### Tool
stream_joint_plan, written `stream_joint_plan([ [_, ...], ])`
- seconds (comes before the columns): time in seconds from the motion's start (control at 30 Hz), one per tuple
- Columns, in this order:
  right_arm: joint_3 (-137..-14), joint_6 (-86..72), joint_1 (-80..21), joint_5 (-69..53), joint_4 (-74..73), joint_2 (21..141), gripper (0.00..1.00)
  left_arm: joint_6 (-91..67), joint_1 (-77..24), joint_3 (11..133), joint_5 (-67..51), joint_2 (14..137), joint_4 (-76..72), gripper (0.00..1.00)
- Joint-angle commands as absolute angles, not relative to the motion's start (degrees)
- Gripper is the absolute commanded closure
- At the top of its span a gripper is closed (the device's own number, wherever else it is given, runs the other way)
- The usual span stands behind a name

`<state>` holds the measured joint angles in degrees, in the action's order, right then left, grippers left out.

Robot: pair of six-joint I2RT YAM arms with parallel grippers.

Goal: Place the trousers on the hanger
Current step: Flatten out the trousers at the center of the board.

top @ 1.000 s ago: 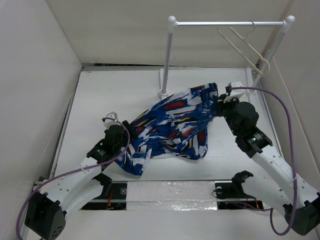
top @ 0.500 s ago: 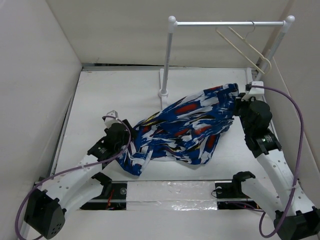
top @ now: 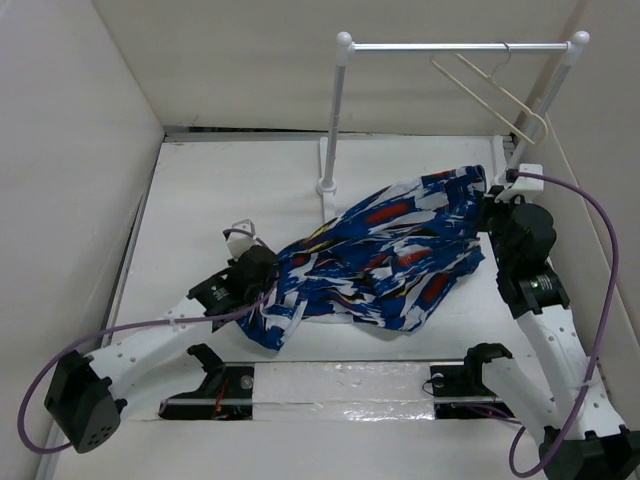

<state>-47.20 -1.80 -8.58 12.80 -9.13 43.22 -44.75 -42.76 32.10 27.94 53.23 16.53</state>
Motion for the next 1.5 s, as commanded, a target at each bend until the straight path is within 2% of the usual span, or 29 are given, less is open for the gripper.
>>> stream_joint_plan([
  [0.0,-50.7,-2.11,-8.0,11.87,-7.72,40.26,1.0,-44.13,-43.15,41.53,35.05,46.87,20.37,1.0],
  [0.23,-52.91,-1.85,-9.4,0.8,-16.95,29.81,1.0,-40.17,-43.15,58.26,45.51,40.97,27.25,1.0],
  [0.37,-58.34,-1.32,-10.63,-13.13,-24.15,24.79,1.0,-35.78,-43.15,64.93,52.45,41.57,27.95,1.0],
  [0.47,-63.19,-2.46,-10.63,-20.45,-27.33,22.07,1.0,-30.87,-43.15,68.36,58.09,44.38,25.59,1.0],
  [0.5,-63.72,-2.9,-10.63,-20.65,-27.68,21.54,1.0,-28.41,-42.63,68.81,58.44,45.25,20.7,1.0],
  [0.6,-62.85,-4.13,-10.63,-18.47,-27.6,21.36,1.0,-19.27,-40.53,71.27,56.09,51.92,12.78,1.0],
  [0.67,-59.25,-4.22,-10.63,-14.17,-26.9,23.1,1.0,-15.48,-33.95,74.95,46.63,60.09,10.03,1.0],
  [0.7,-57.85,-4.13,-10.63,-8.23,-25.85,24.07,1.0,-14.86,-31.05,76.28,41.27,62.99,8.37,1.0],
  [0.77,-53.55,-4.92,-10.63,-1.1,-23.83,28.18,1.0,-15.47,-25.06,80.65,29.31,76.48,8.09,1.0],
  [0.8,-52.31,-4.92,-10.63,0.86,-23.21,29.6,1.0,-15.38,-24.09,82.08,29.27,76.55,8.0,1.0],
  [0.87,-48.28,-7.11,-10.11,8.04,-21.54,31.81,1.0,-14.68,-23.55,87.52,29.0,87.33,8.78,0.98],
  [0.93,-44.75,-9.83,-8.36,13.16,-17.42,32.52,1.0,-13.89,-24.08,92.0,26.47,96.27,10.1,0.94],
  [1.0,-41.15,-11.42,-6.86,19.3,-14.08,31.65,1.0,-12.49,-26.79,97.98,26.72,100.79,10.9,0.84],
  [1.03,-40.09,-12.38,-5.9,20.12,-12.58,31.73,1.0,-12.05,-27.59,99.56,26.2,104.29,11.25,0.75],
  [1.07,-39.56,-12.65,-3.71,20.65,-11.61,32.16,1.0,-11.95,-28.21,102.45,26.02,105.72,12.03,0.6],
  [1.13,-38.85,-13.09,-1.33,21.01,-8.62,35.74,1.0,-12.82,-28.74,103.53,25.14,107.48,13.44,0.45],
  [1.17,-39.02,-13.27,1.2,20.57,-7.83,37.69,0.96,-13.35,-28.74,102.67,24.96,107.4,13.62,0.35],
  [1.2,-39.37,-13.18,2.45,18.13,-6.34,39.79,0.87,-13.97,-28.74,101.61,25.31,106.97,13.62,0.35],
  [1.23,-40.33,-12.66,3.5,16.45,-6.15,43.73,0.56,-15.19,-28.22,100.3,26.97,105.22,13.54,0.35],
  [1.27,-41.21,-12.13,4.21,14.96,-6.33,45.42,0.39,-15.9,-28.21,96.19,27.94,103.73,13.01,0.35],
  [1.3,-42.09,-12.04,4.22,12.68,-7.11,46.57,0.26,-16.6,-27.69,93.54,28.56,102.14,11.7,0.36],
  [1.33,-42.53,-11.43,4.22,11.26,-6.77,47.1,0.1,-17.74,-27.08,90.99,29.52,98.39,10.99,0.37],
  [1.4,-42.02,-11.08,4.22,4.18,-3.71,45.45,0.03,-22.57,-27.07,80.72,29.79,93.89,8.72,0.4],
  [1.43,-41.58,-11.16,3.44,1.78,-2.65,44.22,0.06,-24.41,-27.07,76.86,29.97,88.91,7.31,0.41],
  [1.47,-40.53,-11.34,2.47,0.45,-1.68,41.69,0.11,-27.3,-27.07,67.85,30.23,86.25,5.38,0.42],
])
